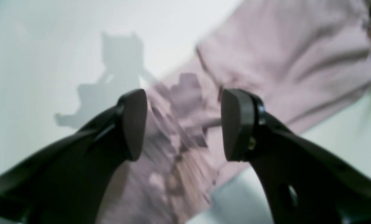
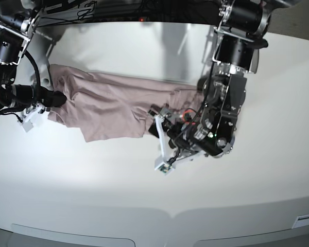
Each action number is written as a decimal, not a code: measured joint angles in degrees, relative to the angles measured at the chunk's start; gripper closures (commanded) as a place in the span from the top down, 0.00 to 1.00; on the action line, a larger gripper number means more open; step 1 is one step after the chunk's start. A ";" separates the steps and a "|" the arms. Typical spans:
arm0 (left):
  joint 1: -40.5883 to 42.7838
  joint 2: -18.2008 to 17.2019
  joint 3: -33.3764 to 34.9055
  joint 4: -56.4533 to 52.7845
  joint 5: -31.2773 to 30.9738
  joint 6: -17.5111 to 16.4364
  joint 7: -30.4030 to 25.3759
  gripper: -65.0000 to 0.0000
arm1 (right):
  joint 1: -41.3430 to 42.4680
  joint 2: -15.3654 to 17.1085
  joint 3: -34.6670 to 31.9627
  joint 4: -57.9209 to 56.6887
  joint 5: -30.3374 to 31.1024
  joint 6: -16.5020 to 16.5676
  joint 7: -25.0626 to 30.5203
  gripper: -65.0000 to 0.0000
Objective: Fold the T-shirt properly
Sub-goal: 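Fold the strip end with the right gripper toward the left gripper, then lift the folded bundle with the right gripper and drag it across the table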
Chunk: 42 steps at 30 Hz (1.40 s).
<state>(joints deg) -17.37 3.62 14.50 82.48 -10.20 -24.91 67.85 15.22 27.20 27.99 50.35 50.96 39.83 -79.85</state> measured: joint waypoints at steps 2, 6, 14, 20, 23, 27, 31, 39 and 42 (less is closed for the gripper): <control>2.51 -2.97 0.09 0.00 0.11 -0.07 -1.86 0.57 | 0.11 0.09 0.00 0.00 1.57 0.00 0.00 0.00; 5.31 -8.02 -0.22 0.00 0.24 0.52 -11.06 0.57 | 0.31 -0.04 -0.02 0.00 2.86 0.00 0.02 0.00; 6.40 -10.58 -0.20 0.00 0.02 2.43 -13.57 0.57 | 1.09 -0.04 -0.02 -0.02 10.38 0.00 -0.20 0.00; 9.44 -8.90 0.13 -0.02 1.79 2.29 -16.83 0.57 | 4.50 -0.04 0.00 -0.04 15.69 0.02 -0.68 0.00; 9.11 -9.11 0.07 -0.02 3.32 4.33 -18.12 0.57 | 6.34 -0.57 -0.02 -0.04 16.76 0.04 -0.61 0.00; 9.11 -9.33 -0.17 -0.02 4.15 5.11 -18.88 0.57 | 7.87 -1.86 0.00 -0.04 16.76 0.04 -0.61 0.00; 9.09 -9.01 -0.13 -0.02 4.15 5.07 -20.55 0.57 | 8.44 -3.72 0.00 -0.04 19.37 0.07 -0.59 0.00; 9.03 -8.22 -0.13 -0.02 4.61 5.09 -23.43 0.57 | 9.01 -7.65 -7.43 -0.04 19.74 0.07 -0.57 0.00; 9.07 -8.24 -0.15 -0.28 4.63 5.09 -23.41 0.57 | 9.92 -9.20 -10.51 -0.02 24.33 0.07 -0.63 0.00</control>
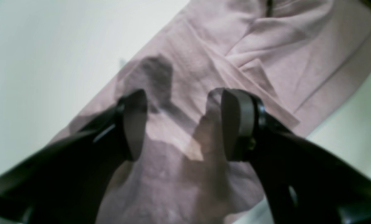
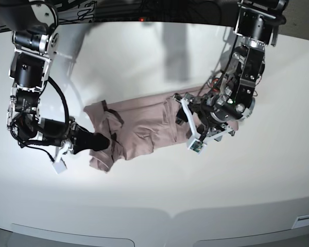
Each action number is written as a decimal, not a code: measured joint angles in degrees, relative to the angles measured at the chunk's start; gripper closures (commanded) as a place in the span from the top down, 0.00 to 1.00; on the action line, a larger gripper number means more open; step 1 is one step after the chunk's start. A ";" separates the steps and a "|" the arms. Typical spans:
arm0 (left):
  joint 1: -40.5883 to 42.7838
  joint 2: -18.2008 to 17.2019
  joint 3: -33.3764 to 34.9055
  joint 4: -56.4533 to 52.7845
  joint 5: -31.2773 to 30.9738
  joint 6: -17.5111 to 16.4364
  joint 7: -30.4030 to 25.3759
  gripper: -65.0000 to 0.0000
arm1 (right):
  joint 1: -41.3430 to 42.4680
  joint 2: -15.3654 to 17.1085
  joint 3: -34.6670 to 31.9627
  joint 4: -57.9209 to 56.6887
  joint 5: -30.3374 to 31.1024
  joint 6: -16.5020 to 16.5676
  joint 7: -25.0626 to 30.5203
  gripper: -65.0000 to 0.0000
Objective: Fold the T-shirt properly
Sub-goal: 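Lift the folded bundle with the right gripper and drag it across the table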
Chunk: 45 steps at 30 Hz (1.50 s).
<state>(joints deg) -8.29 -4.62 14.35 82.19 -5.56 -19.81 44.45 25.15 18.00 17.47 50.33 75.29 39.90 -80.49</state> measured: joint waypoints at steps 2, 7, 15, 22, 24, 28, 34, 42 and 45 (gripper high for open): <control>-0.13 0.02 0.02 -1.60 0.83 0.00 -1.05 0.57 | 0.81 -0.42 -1.44 0.00 1.36 0.02 0.04 0.00; -1.03 0.13 -0.04 -10.25 1.42 0.37 -9.07 0.57 | 2.32 -0.92 -4.55 0.02 1.20 0.02 0.26 0.00; -5.14 0.50 0.02 -14.03 1.31 0.28 -7.96 0.57 | 3.13 -3.93 -10.12 0.07 4.59 0.02 0.09 0.00; -10.21 0.87 0.07 -14.62 2.40 0.61 -0.37 0.57 | 5.97 -8.28 -12.41 0.11 4.61 0.00 0.02 0.00; -11.78 0.94 0.07 -14.62 2.60 0.83 1.86 0.57 | 6.97 -9.64 -12.39 0.13 4.52 0.02 0.02 0.00; -16.11 0.35 0.04 -14.71 2.80 0.87 5.05 0.57 | 8.22 -11.74 -12.39 0.31 4.76 0.02 0.04 0.00; -21.77 -1.22 0.20 -14.71 2.67 1.07 7.39 0.57 | 8.41 -12.66 -12.39 0.33 4.50 0.00 0.02 0.00; -30.12 -9.57 0.28 -14.71 2.62 1.22 10.01 0.57 | 8.81 -14.67 -12.39 0.33 1.77 0.00 0.04 0.00; -32.33 -12.68 0.28 -14.71 1.03 3.52 11.76 0.57 | 8.81 -16.92 -12.37 0.33 -0.87 0.00 0.00 0.00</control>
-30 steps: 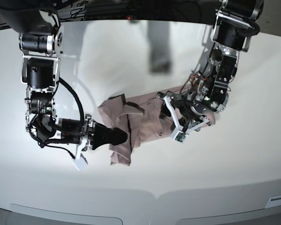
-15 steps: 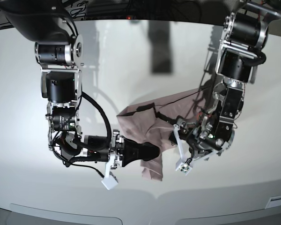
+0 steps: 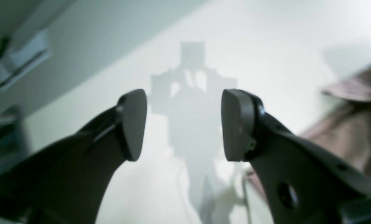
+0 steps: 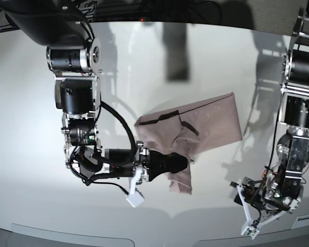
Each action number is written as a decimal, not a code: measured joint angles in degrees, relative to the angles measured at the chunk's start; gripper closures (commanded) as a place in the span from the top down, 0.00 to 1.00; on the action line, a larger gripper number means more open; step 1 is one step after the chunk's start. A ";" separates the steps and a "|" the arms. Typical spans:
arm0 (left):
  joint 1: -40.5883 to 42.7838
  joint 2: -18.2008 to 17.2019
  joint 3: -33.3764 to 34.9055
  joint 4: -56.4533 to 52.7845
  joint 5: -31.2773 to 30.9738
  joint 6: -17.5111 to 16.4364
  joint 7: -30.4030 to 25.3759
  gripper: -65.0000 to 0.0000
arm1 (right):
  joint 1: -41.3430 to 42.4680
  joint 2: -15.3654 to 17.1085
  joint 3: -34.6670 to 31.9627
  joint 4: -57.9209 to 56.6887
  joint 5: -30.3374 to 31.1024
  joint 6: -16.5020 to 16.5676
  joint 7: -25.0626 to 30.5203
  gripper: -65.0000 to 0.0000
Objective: Fold the T-shirt properly
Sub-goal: 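Lift the folded bundle with the right gripper and drag it across the table, then press and tuck the bundle's loose end with the right gripper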
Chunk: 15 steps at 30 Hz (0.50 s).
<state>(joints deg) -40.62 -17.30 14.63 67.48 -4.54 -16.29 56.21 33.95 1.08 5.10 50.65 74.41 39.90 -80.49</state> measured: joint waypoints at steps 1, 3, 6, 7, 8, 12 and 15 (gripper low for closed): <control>-0.50 -0.87 0.00 0.00 -1.20 0.48 -0.02 0.57 | 0.02 -0.90 0.00 0.00 -0.85 0.00 0.02 0.00; -0.98 -2.40 0.00 0.00 -4.57 0.48 0.00 0.57 | 0.02 -3.08 0.02 0.00 -3.23 0.00 0.02 0.00; -0.96 -4.00 0.00 0.00 -8.72 0.46 0.46 0.57 | 0.00 -6.12 0.04 0.00 -6.12 -0.02 -0.09 0.00; -0.94 -4.31 0.00 0.00 -9.81 0.48 0.46 0.57 | 0.02 -7.15 0.04 0.00 -7.28 -0.02 0.00 0.00; -0.96 -4.50 0.00 0.00 -10.54 0.46 0.61 0.57 | 0.04 -8.07 0.04 0.02 -9.29 -0.02 0.02 0.00; -0.94 -4.55 0.00 0.00 -12.11 0.48 0.81 0.57 | -0.22 -10.08 -0.02 0.02 -19.65 -0.04 -0.13 0.00; -0.94 -4.28 0.00 0.00 -12.07 0.48 0.81 0.57 | -0.48 -9.64 -1.03 0.02 -21.55 -0.02 -0.15 0.00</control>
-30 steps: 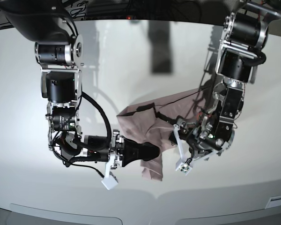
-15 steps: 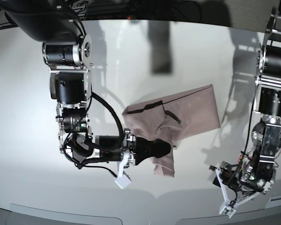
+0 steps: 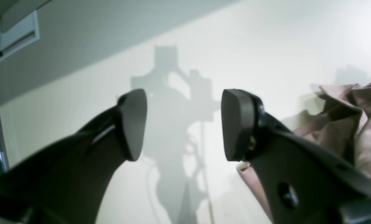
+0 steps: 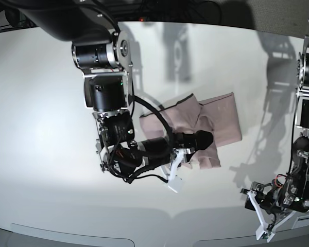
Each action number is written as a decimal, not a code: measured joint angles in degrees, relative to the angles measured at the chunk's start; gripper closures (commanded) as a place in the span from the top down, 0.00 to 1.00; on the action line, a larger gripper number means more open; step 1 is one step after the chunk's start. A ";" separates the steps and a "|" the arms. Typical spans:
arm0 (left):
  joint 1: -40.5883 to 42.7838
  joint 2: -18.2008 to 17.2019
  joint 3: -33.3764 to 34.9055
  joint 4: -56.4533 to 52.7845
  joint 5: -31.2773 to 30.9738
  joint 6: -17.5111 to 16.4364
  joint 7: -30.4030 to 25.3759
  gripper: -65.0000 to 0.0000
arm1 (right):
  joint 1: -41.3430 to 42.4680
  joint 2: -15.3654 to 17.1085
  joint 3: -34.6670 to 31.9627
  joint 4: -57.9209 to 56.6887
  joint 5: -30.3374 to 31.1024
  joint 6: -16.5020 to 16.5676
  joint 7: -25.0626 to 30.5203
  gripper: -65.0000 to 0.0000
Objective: Fold the T-shirt properly
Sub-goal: 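Press and tuck the bundle's loose end with the right gripper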
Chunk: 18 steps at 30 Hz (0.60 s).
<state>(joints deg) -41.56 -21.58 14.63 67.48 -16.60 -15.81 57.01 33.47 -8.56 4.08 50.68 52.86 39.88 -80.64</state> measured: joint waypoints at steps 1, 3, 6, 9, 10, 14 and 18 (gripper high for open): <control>0.00 0.04 0.00 0.00 -0.02 0.00 0.02 0.57 | 0.07 0.00 0.00 0.00 -1.03 0.00 0.02 0.00; 0.00 0.22 0.00 0.00 -0.22 0.00 0.00 0.57 | 0.00 0.00 0.00 0.00 -2.64 0.00 1.22 0.00; 0.00 0.26 0.00 0.00 -0.20 0.00 0.00 0.57 | -0.15 -0.07 0.00 0.00 -5.95 -0.13 4.61 0.00; 0.00 0.17 0.00 0.00 -0.22 0.00 -0.02 0.57 | -0.15 -0.15 0.00 0.00 -8.24 -0.13 5.84 0.00; 0.00 0.17 0.00 0.00 -0.22 0.00 0.00 0.57 | -0.15 -0.15 0.00 0.00 -9.51 -0.13 6.32 0.00; 0.00 0.15 0.00 0.00 -1.33 -0.04 -0.28 0.57 | -0.13 0.07 -2.80 0.00 -11.19 -0.15 7.39 0.00; 0.00 0.20 0.00 0.00 -1.92 -0.04 -0.72 0.57 | -0.15 -0.04 -9.57 0.00 -10.56 -0.15 7.87 0.00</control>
<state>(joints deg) -41.56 -21.39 14.63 67.48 -18.52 -15.86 56.29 33.32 -8.60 -5.50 50.68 42.30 39.72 -72.77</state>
